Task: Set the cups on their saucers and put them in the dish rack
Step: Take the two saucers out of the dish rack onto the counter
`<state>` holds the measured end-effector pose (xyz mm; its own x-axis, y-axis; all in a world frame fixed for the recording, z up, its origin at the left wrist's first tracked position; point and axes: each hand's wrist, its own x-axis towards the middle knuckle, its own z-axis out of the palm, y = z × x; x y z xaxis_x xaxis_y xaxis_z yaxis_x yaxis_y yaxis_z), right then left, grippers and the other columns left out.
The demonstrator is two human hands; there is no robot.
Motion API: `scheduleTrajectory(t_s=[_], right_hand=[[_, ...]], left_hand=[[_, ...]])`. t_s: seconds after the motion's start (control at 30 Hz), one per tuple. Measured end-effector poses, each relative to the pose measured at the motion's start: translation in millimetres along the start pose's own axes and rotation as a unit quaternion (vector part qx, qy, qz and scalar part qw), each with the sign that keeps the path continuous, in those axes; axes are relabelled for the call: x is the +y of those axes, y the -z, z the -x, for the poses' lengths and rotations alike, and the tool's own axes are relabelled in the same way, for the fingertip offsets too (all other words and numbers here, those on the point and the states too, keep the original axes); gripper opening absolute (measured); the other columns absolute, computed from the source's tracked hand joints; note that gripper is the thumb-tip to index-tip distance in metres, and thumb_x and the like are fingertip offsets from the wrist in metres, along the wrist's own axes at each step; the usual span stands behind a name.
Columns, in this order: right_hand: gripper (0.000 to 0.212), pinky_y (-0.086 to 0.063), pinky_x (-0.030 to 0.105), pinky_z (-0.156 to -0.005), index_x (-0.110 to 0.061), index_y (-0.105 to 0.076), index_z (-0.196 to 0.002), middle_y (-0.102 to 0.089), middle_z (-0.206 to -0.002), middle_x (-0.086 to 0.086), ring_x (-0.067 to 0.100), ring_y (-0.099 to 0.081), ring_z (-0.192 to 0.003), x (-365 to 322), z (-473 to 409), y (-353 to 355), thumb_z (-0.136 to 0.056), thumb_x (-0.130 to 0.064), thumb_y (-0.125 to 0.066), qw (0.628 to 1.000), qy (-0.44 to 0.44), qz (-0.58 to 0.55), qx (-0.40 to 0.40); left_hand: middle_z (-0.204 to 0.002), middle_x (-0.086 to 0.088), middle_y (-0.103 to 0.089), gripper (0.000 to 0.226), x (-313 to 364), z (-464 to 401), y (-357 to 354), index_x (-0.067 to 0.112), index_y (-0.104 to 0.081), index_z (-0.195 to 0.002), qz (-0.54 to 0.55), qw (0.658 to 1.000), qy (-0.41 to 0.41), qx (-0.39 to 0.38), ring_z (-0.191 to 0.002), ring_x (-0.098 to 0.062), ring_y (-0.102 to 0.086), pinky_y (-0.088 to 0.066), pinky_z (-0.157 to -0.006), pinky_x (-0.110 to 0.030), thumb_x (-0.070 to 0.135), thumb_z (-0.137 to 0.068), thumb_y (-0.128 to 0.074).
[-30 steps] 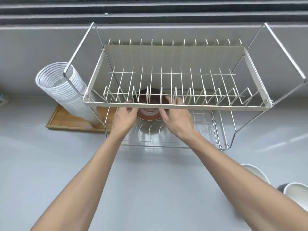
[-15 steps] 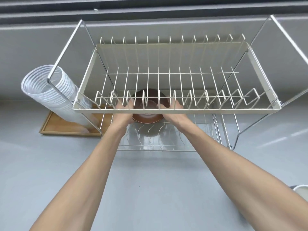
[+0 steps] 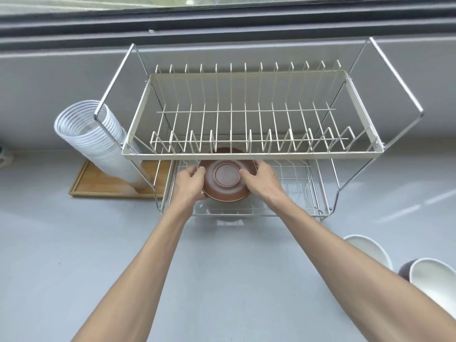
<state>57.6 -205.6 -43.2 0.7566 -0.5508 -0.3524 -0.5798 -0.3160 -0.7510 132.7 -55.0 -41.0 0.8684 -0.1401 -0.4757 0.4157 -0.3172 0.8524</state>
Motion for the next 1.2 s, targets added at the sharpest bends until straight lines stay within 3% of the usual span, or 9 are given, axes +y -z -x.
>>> scheduleTrajectory(t_s=[0.07,0.17,0.3,0.5,0.7,0.83,1.03,1.2], right_hand=[[0.055,-0.049,0.042,-0.097,-0.014,-0.057,-0.131,-0.066,-0.125,0.006,0.029,-0.06,-0.116,1.9,14.0,5.4,-0.082,-0.04,-0.056,1.0,0.003,-0.001,0.005],[0.051,-0.048,0.038,-0.097,-0.016,-0.054,-0.134,-0.064,-0.128,0.005,0.028,-0.058,-0.118,7.8,34.2,13.5,-0.087,-0.035,-0.058,1.0,-0.001,0.004,0.012],[0.054,-0.051,0.044,-0.096,-0.017,-0.055,-0.132,-0.065,-0.126,0.003,0.025,-0.06,-0.115,18.3,63.4,20.6,-0.083,-0.039,-0.059,1.0,-0.014,-0.009,0.024],[0.061,-0.055,0.047,-0.09,-0.019,-0.054,-0.127,-0.066,-0.118,0.003,0.025,-0.064,-0.109,43.0,111.4,30.2,-0.073,-0.047,-0.056,0.999,-0.032,-0.017,0.026],[0.053,-0.052,0.045,-0.093,-0.023,-0.053,-0.127,-0.066,-0.116,0.001,0.025,-0.064,-0.106,73.9,159.7,37.2,-0.078,-0.044,-0.057,0.998,-0.043,-0.019,0.028],[0.055,-0.049,0.044,-0.096,-0.023,-0.051,-0.13,-0.064,-0.121,0.003,0.025,-0.06,-0.113,97.7,188.3,36.6,-0.081,-0.046,-0.057,0.998,-0.056,-0.02,0.034],[0.057,-0.049,0.044,-0.098,-0.027,-0.05,-0.129,-0.062,-0.121,0.0,0.021,-0.06,-0.113,135.5,230.9,33.6,-0.078,-0.051,-0.056,0.994,-0.084,-0.047,0.043],[0.051,-0.046,0.041,-0.098,-0.026,-0.05,-0.131,-0.061,-0.123,0.001,0.021,-0.057,-0.115,169.5,254.7,31.6,-0.085,-0.045,-0.058,0.991,-0.115,-0.048,0.049]], left_hand=[[-0.093,-0.008,-0.064,0.029,-6.1,10.5,1.8,0.007,-0.061,-0.121,-0.019,1.0,0.001,-0.002,-0.071,-0.014,-0.062,-0.061,-0.064,-0.034,0.022,-0.096,-0.055],[-0.111,-0.013,-0.068,0.041,-13.5,27.4,5.9,0.009,-0.056,-0.127,-0.032,0.999,0.012,-0.006,-0.087,-0.023,-0.07,-0.062,-0.065,-0.037,0.025,-0.089,-0.059],[-0.104,-0.01,-0.07,0.04,-19.0,53.6,10.6,0.009,-0.055,-0.124,-0.047,0.997,0.03,-0.047,-0.077,-0.02,-0.069,-0.063,-0.062,-0.035,0.027,-0.088,-0.058],[-0.086,-0.002,-0.063,0.032,-32.7,99.2,10.4,0.011,-0.05,-0.123,-0.07,0.994,0.016,-0.081,-0.07,-0.021,-0.065,-0.062,-0.077,-0.043,0.022,-0.093,-0.052],[-0.091,-0.004,-0.068,0.034,-64.2,144.3,5.5,0.012,-0.051,-0.125,-0.073,0.993,0.029,-0.089,-0.071,-0.019,-0.068,-0.058,-0.058,-0.03,0.024,-0.092,-0.052],[-0.105,-0.012,-0.072,0.039,-89.2,171.0,0.1,0.016,-0.05,-0.125,-0.079,0.992,0.044,-0.088,-0.079,-0.022,-0.071,-0.061,-0.07,-0.036,0.028,-0.088,-0.053],[-0.098,-0.009,-0.074,0.037,-118.4,208.7,-6.0,0.02,-0.051,-0.123,-0.095,0.989,0.053,-0.103,-0.078,-0.022,-0.074,-0.062,-0.083,-0.044,0.03,-0.087,-0.051],[-0.092,-0.005,-0.075,0.047,-142.4,234.8,-18.2,0.027,-0.051,-0.117,-0.132,0.982,0.063,-0.12,-0.074,-0.019,-0.076,-0.059,-0.089,-0.049,0.043,-0.072,-0.049]])
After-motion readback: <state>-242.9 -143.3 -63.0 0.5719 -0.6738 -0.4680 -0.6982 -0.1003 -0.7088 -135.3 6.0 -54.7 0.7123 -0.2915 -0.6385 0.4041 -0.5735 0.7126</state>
